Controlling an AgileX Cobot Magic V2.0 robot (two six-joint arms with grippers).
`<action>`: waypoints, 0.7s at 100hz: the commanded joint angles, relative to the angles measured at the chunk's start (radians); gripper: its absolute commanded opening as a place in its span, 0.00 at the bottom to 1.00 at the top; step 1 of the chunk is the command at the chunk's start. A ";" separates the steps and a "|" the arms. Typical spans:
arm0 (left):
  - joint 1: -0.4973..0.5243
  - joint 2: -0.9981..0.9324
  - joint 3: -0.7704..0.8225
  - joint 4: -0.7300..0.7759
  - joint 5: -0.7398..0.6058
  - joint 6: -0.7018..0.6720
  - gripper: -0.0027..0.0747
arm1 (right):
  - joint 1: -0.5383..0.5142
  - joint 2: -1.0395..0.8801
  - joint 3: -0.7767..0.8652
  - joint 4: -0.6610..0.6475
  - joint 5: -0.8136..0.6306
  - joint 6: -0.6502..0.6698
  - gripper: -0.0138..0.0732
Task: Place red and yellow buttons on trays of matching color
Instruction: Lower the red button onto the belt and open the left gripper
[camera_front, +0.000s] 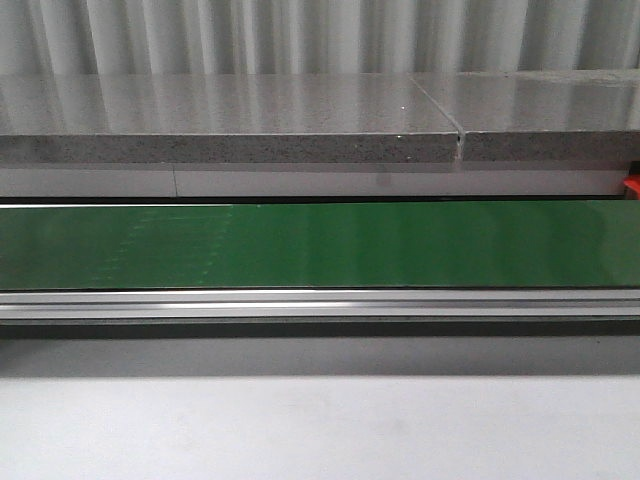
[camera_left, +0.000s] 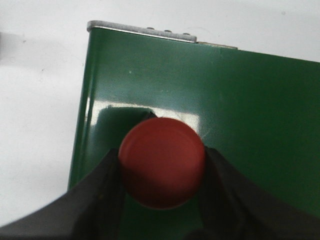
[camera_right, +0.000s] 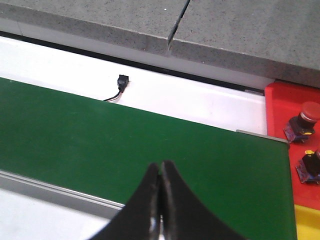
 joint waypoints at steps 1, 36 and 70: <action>-0.008 -0.041 -0.024 -0.026 -0.041 0.019 0.35 | 0.000 -0.006 -0.024 0.005 -0.068 -0.007 0.08; -0.008 -0.079 -0.028 -0.066 -0.077 0.021 0.81 | 0.000 -0.006 -0.024 0.005 -0.068 -0.007 0.08; 0.038 -0.100 -0.131 -0.068 -0.091 0.019 0.81 | 0.000 -0.006 -0.024 0.005 -0.069 -0.007 0.08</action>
